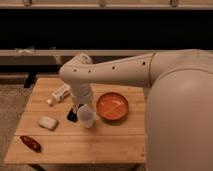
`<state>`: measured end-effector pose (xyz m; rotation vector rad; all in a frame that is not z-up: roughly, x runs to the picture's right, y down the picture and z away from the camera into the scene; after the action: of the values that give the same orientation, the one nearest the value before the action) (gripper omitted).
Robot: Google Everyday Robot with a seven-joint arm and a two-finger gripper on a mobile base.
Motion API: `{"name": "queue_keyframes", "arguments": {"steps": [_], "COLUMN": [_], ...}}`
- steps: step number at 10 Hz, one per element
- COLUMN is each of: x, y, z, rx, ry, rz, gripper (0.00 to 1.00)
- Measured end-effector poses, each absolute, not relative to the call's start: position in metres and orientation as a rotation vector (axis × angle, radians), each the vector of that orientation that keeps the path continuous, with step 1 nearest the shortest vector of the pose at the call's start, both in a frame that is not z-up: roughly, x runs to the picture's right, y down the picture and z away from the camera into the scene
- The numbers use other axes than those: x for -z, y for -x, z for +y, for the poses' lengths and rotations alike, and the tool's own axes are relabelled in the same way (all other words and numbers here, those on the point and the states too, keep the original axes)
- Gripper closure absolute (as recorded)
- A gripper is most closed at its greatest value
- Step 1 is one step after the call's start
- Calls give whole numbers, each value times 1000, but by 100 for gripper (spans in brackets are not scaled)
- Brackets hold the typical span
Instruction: Place the eraser on the white sponge
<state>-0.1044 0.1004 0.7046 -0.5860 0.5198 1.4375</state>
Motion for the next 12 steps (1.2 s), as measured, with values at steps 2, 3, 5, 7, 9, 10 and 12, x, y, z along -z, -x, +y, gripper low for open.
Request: {"name": "queue_keyframes", "arguments": {"steps": [2,3,5,7,9,10,12], "x": [-716,-722,-742,-760,-790,-800,-825], "y": [115,125,159,175,187,190,187], "z": [87,79,57,48,52,56,71], "rx": [-1417,-1408,-1379,-1365,-1364,-1361,-1357], "ry": [568,564,566,591,617,620,631], "rz": [502,490,449,426,418,424,467], "gripper": [35,35,35,35,35,35,35]}}
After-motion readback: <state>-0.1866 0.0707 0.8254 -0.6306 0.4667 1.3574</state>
